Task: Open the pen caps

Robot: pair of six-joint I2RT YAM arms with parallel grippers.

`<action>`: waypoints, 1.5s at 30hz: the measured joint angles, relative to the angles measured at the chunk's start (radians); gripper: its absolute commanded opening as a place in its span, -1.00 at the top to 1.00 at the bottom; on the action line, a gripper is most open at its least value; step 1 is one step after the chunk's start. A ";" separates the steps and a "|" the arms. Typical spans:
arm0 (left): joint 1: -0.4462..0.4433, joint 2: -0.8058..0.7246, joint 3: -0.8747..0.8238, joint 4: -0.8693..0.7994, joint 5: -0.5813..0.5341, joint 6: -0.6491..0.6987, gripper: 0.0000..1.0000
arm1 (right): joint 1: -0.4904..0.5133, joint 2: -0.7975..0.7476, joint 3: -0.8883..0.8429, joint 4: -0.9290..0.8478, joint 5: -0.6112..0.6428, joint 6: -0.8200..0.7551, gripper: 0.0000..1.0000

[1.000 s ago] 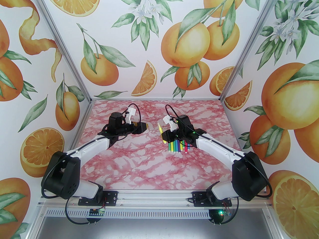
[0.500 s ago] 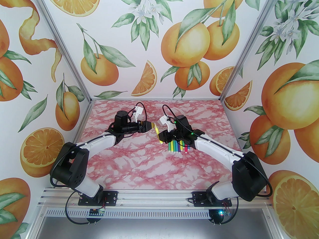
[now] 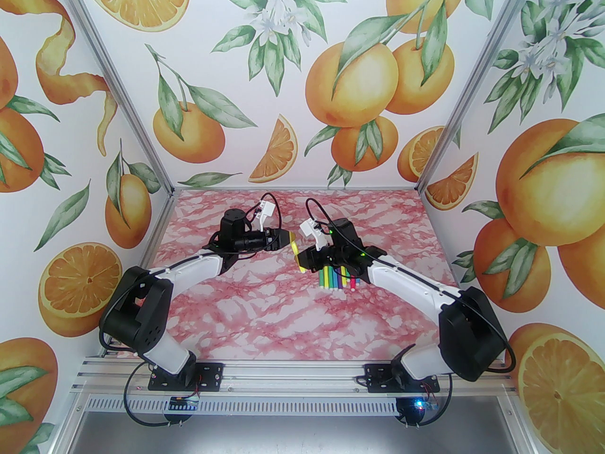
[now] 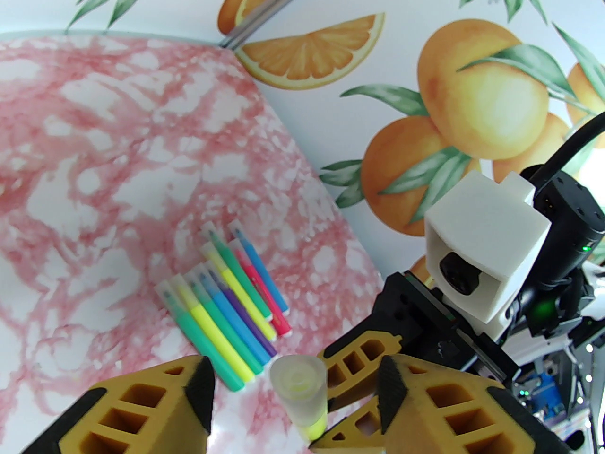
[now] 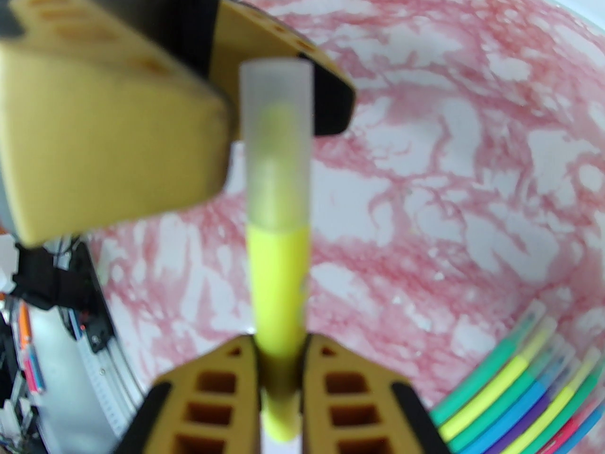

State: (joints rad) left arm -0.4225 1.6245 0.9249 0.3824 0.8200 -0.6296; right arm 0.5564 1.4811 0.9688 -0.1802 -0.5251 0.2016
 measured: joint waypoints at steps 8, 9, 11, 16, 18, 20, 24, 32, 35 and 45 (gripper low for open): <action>-0.006 0.015 0.008 0.004 0.012 -0.002 0.09 | 0.004 0.000 0.000 0.002 -0.003 0.001 0.70; -0.006 0.018 0.008 0.004 0.013 0.000 0.12 | 0.005 0.000 0.000 0.002 -0.003 0.001 0.70; -0.006 0.021 0.008 0.004 0.018 -0.003 0.16 | 0.006 0.000 0.000 0.002 -0.003 0.002 0.70; -0.006 0.026 0.009 0.003 0.019 -0.008 0.37 | 0.006 0.001 0.000 0.002 -0.003 0.003 0.70; -0.006 0.026 0.011 0.004 0.021 -0.010 0.50 | 0.006 0.003 0.000 0.002 -0.003 0.003 0.69; -0.006 0.027 0.016 0.003 0.024 -0.010 0.66 | 0.006 0.008 0.000 0.002 -0.003 0.003 0.67; -0.008 0.034 0.023 0.005 0.031 -0.021 0.91 | 0.006 0.013 0.000 0.005 -0.002 0.000 0.64; -0.008 0.040 0.025 0.014 0.037 -0.030 1.00 | 0.006 0.014 0.000 0.006 0.001 0.001 0.23; -0.008 0.042 0.025 0.019 0.038 -0.037 1.00 | 0.006 0.021 0.000 0.013 0.001 0.001 0.18; -0.008 0.045 0.031 0.041 0.049 -0.052 1.00 | 0.006 0.051 0.000 0.029 0.001 0.007 0.41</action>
State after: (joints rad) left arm -0.4309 1.6695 0.9558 0.4232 0.8692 -0.6819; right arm 0.5625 1.5322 0.9688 -0.1516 -0.5243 0.2089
